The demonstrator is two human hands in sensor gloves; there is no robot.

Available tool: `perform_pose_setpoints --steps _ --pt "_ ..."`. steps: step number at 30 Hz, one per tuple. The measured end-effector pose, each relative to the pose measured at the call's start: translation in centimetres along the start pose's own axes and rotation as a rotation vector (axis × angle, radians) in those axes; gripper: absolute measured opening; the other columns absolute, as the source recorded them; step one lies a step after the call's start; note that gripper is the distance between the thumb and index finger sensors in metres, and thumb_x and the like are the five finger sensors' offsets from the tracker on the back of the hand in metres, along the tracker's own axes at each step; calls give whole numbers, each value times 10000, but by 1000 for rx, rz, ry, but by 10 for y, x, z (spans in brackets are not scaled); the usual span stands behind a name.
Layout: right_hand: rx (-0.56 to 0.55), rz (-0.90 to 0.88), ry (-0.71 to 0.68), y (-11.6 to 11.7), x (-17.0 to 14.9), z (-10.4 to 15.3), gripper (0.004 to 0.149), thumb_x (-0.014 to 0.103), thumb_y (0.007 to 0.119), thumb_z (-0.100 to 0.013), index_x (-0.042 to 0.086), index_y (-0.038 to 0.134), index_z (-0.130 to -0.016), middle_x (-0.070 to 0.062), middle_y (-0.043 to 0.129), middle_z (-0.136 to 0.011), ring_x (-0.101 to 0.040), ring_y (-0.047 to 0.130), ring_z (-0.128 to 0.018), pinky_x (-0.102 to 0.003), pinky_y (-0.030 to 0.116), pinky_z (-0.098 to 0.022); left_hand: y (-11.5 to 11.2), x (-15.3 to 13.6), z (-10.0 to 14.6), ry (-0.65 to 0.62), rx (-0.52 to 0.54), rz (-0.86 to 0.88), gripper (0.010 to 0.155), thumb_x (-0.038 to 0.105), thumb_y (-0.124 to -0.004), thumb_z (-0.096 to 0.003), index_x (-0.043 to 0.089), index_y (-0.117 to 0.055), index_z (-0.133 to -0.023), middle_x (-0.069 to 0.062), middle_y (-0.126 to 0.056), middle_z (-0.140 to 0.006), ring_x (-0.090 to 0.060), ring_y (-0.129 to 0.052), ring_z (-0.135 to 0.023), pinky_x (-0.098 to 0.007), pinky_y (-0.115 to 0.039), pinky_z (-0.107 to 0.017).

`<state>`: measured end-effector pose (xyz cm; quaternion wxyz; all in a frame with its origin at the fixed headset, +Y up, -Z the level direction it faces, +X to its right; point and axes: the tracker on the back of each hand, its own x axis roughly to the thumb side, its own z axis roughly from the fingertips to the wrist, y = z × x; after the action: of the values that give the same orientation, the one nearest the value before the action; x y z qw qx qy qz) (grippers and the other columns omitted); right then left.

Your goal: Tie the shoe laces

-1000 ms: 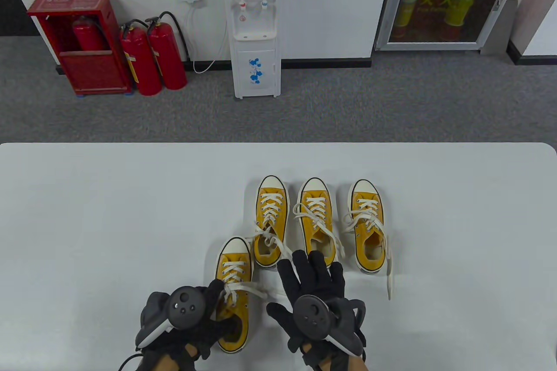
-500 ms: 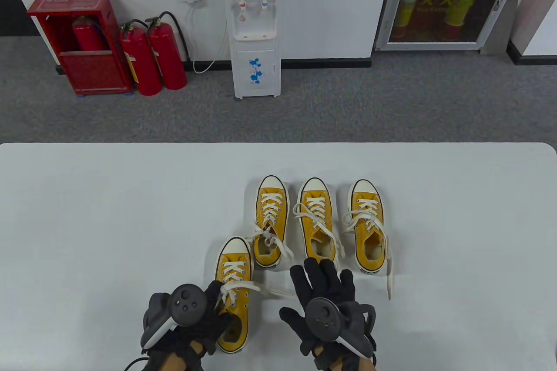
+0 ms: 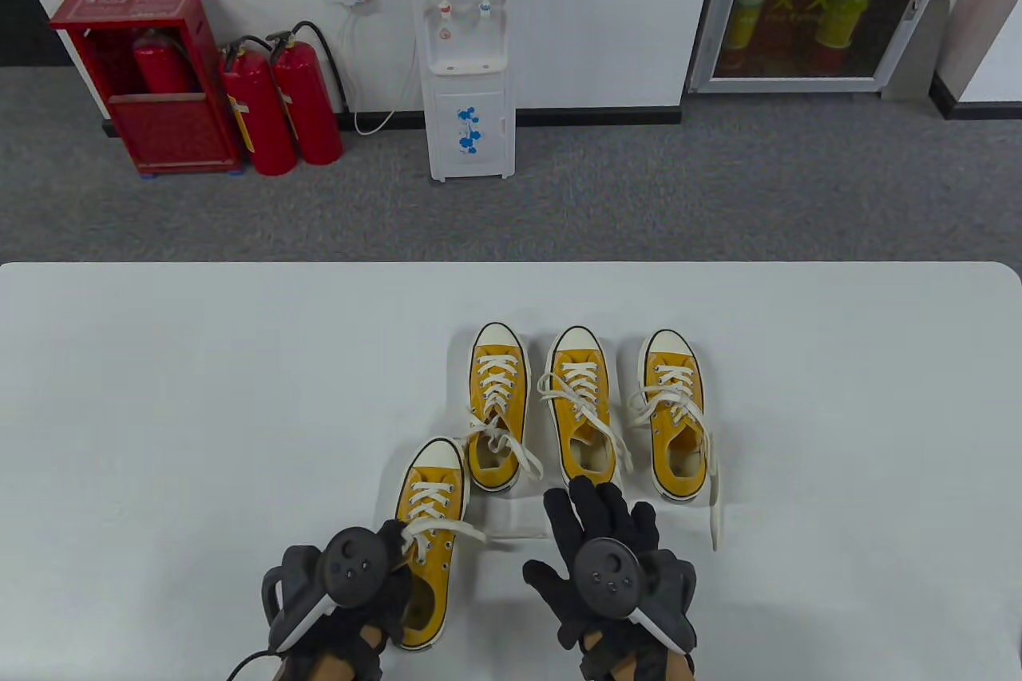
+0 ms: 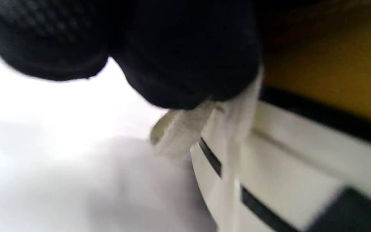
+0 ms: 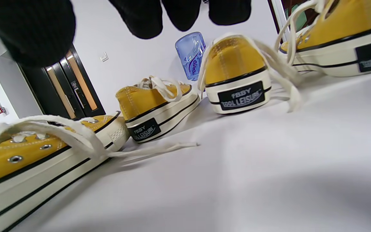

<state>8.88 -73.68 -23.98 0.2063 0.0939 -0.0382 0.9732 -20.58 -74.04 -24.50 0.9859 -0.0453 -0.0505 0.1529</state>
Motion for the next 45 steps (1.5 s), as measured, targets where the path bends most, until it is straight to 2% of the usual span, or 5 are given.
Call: perform_pose_setpoints --steps 1,11,25,33,45 --pt "5 0 1 0 0 0 852 633 763 -390 249 481 -1097 -32 314 -1178 -437 379 -1106 -737 228 -724 3 -1 0 3 39 21 558 382 -821 -467 146 -772 -970 -43 -1056 -491 -93 -1084 -109 -391 -976 -203" --pt "1 -32 14 -1 -4 -2 844 624 766 -394 245 489 -1095 -33 317 -1178 -438 383 -1107 -738 225 -724 33 -13 -4 68 110 21 544 361 -813 -473 164 -769 -978 -52 -1052 -515 -111 -1088 -144 -405 -973 -240" --pt "6 -39 23 0 -6 -4 839 618 765 -398 243 487 -1095 -34 312 -1178 -437 385 -1107 -741 221 -722 73 -29 -67 255 170 35 568 348 -788 -473 203 -710 -1017 -58 -1023 -608 -153 -1087 -241 -436 -945 -323" --pt "16 -34 21 1 -6 -5 839 618 762 -399 239 487 -1095 -37 312 -1177 -440 386 -1104 -742 219 -719 70 -32 -98 271 211 -18 560 348 -794 -465 231 -729 -1009 -59 -1027 -612 -169 -1070 -212 -423 -941 -290" --pt "27 -32 19 1 -6 -5 831 615 761 -402 236 496 -1093 -38 310 -1177 -441 383 -1104 -743 214 -717 40 -37 -134 257 231 -37 561 352 -793 -460 242 -719 -1005 -43 -1037 -618 -151 -1092 -213 -408 -959 -287"
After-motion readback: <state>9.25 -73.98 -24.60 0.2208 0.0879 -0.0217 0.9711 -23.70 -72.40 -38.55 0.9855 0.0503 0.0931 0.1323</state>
